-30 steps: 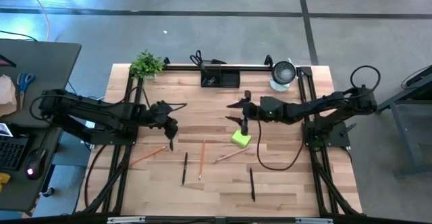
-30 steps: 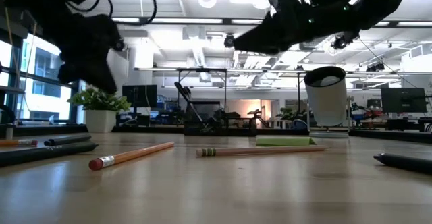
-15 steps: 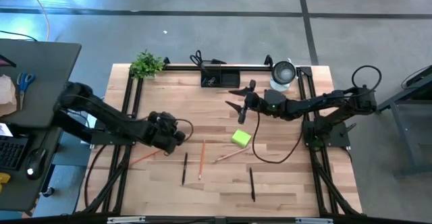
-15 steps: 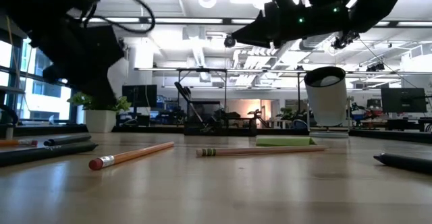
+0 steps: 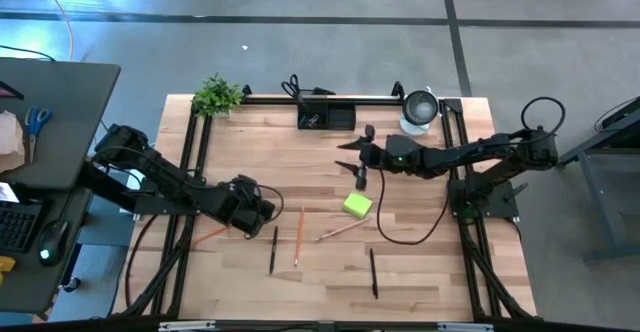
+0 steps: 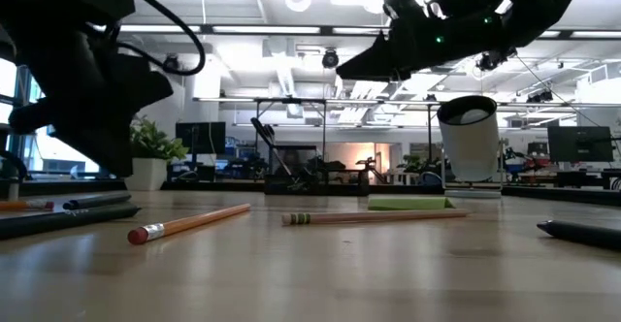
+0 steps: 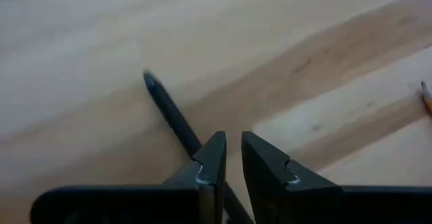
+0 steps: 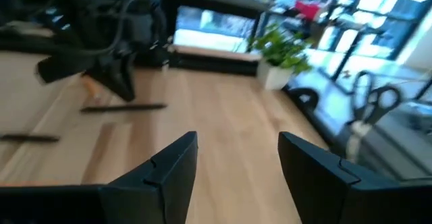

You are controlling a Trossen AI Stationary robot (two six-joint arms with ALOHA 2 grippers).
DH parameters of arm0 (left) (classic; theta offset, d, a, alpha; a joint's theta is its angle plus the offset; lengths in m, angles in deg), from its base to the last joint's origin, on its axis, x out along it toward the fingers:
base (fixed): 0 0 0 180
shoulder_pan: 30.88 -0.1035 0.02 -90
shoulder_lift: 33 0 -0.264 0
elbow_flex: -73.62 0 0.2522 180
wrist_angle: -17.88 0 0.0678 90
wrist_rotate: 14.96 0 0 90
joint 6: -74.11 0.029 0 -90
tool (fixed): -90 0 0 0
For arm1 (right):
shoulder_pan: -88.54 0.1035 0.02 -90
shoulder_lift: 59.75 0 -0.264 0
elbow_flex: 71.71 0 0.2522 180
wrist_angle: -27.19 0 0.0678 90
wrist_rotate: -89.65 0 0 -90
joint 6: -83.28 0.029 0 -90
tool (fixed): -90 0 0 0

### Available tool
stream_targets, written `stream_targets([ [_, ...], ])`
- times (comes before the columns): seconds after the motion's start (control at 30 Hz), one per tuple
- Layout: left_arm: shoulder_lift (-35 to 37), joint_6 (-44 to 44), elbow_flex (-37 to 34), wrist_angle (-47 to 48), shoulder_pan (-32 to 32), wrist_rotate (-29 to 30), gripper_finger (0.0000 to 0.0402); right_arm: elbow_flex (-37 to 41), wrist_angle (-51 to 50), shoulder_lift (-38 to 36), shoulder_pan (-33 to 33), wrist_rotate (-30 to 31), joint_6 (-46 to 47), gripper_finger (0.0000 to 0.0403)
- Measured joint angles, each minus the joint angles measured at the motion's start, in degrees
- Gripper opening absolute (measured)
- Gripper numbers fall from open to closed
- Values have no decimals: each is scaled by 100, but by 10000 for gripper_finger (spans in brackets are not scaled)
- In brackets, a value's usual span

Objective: Pick and place office supplies into organizer
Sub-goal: Put the top black pen into the black desk organizer

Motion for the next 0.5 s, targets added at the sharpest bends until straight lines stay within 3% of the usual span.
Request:
stream_targets([
  [0.37, 0, -441, -9, 546, -208, -471, 39, 0, -707, 0, 35, -881, 591, 204],
  [0.5, 0, -529, -101, 531, -328, -463, 40, 0, -976, 0, 176, -889, 607, 204],
])
